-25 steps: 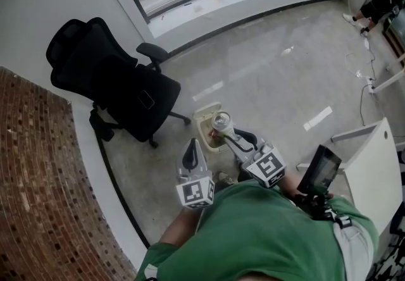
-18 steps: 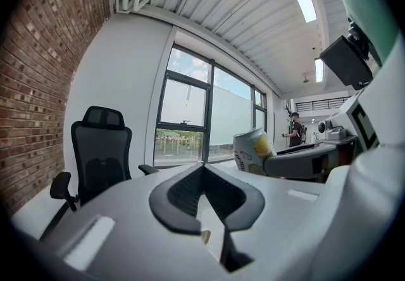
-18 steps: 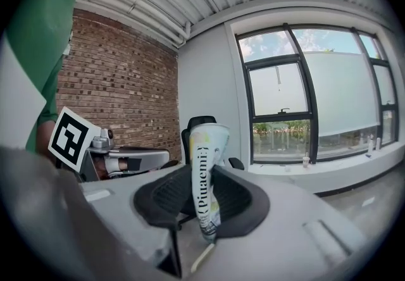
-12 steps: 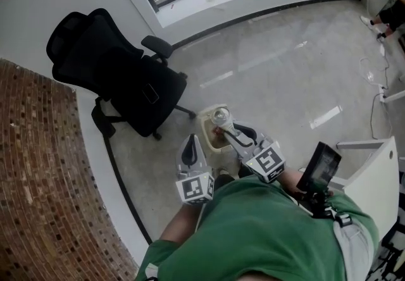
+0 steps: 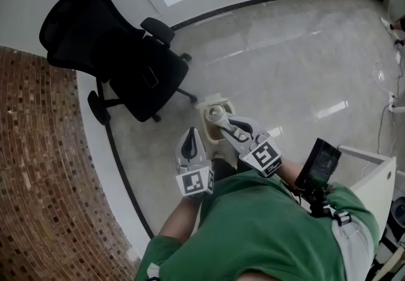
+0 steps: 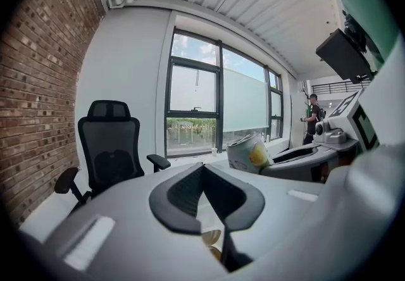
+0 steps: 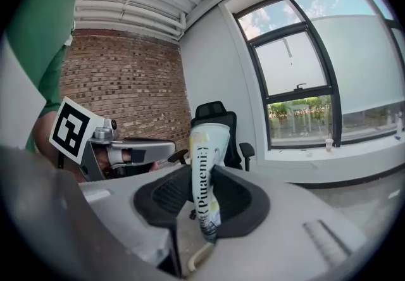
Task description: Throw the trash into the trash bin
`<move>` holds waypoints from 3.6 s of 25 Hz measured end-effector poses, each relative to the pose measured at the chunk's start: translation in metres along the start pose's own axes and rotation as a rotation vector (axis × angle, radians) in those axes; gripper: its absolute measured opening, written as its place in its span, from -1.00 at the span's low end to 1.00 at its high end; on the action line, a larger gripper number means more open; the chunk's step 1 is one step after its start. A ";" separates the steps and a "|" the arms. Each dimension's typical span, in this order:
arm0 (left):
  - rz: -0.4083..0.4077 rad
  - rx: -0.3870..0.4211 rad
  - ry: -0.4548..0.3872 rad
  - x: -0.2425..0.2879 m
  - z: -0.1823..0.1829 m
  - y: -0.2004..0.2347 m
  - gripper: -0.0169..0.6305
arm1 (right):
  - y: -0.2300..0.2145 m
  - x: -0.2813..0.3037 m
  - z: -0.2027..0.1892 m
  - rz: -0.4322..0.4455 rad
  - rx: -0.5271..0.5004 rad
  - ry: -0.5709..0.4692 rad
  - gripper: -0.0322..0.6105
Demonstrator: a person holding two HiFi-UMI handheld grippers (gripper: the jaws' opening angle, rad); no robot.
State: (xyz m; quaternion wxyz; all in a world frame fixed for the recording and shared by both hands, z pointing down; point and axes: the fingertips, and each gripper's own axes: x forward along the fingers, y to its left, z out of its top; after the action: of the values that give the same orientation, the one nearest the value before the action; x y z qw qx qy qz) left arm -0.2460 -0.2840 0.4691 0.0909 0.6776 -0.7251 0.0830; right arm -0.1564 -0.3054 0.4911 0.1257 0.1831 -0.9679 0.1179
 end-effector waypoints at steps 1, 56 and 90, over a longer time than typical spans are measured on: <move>0.004 -0.006 0.010 0.001 -0.003 0.000 -0.93 | 0.000 0.002 -0.004 0.011 0.004 0.012 -0.56; -0.055 -0.196 0.425 0.053 -0.358 0.054 -0.93 | -0.015 0.162 -0.410 0.033 0.083 0.499 -0.56; -0.073 -0.190 0.429 0.050 -0.383 0.053 -0.93 | -0.043 0.156 -0.467 -0.080 0.105 0.579 -0.52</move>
State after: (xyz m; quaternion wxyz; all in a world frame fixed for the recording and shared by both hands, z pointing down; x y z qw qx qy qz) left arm -0.2944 -0.2354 0.8527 0.3092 0.6587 -0.6687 0.1529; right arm -0.1867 -0.2670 0.9825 0.3917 0.1862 -0.8762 0.2102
